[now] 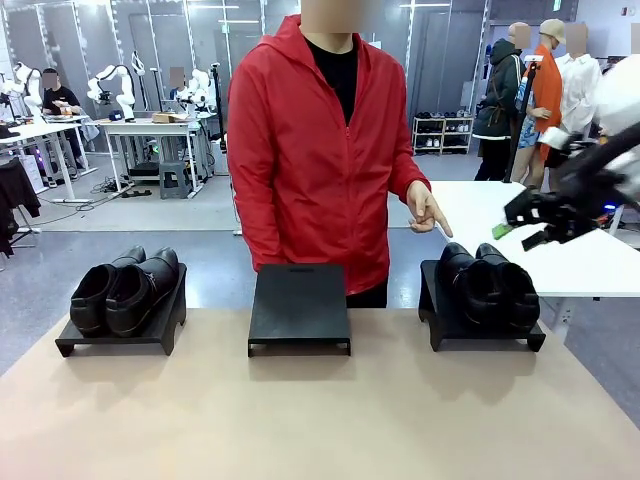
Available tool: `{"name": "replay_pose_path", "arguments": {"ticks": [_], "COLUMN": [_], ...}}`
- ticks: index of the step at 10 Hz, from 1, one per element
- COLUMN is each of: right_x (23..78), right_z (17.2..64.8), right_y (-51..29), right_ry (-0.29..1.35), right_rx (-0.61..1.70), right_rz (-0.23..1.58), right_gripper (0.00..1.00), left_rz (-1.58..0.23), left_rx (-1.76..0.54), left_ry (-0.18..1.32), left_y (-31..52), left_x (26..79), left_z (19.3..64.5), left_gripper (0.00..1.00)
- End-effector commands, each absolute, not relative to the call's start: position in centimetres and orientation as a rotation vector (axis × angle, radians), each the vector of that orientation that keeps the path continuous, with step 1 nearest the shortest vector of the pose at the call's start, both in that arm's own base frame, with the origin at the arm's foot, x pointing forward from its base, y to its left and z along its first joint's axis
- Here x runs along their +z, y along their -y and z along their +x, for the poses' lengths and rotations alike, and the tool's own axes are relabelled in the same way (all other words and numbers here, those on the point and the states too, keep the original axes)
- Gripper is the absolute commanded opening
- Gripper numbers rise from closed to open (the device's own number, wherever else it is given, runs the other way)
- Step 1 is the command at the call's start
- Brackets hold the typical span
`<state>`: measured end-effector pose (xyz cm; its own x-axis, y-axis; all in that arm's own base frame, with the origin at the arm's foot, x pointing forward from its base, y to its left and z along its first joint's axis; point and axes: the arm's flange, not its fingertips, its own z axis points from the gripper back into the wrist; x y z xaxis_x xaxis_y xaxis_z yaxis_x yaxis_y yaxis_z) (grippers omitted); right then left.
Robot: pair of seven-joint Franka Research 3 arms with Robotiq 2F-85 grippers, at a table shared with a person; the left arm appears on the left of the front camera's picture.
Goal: Place the shoes on the stand as instructed by the person.
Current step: Pick up another pair of Shoes and place it on the Shoes Stand indicated by the person.
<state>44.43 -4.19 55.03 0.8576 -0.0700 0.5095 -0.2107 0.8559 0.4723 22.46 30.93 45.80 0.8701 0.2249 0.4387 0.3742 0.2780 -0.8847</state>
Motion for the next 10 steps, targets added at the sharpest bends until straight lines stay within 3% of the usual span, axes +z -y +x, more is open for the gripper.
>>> {"name": "replay_pose_path", "arguments": {"ticks": [1, 6, 10], "right_x": [54.2, 47.1, 40.9], "right_z": [40.2, 31.0, 30.2], "right_y": [7.3, 14.9, 17.2], "right_ry": [0.469, 0.402, 0.355], "right_rx": [0.117, 0.112, 0.161], "right_rz": [0.699, 1.175, 1.316], "right_gripper": [0.70, 0.70, 0.70], "left_rz": [-1.309, -1.309, -1.309], "left_rx": [-0.134, -0.134, -0.134], "left_ry": [0.561, 0.561, 0.561], "left_y": [-30.7, -30.7, -30.7], "left_x": [45.9, 45.9, 45.9], "left_z": [22.2, 22.2, 22.2], "left_gripper": [1.00, 1.00, 1.00]}}
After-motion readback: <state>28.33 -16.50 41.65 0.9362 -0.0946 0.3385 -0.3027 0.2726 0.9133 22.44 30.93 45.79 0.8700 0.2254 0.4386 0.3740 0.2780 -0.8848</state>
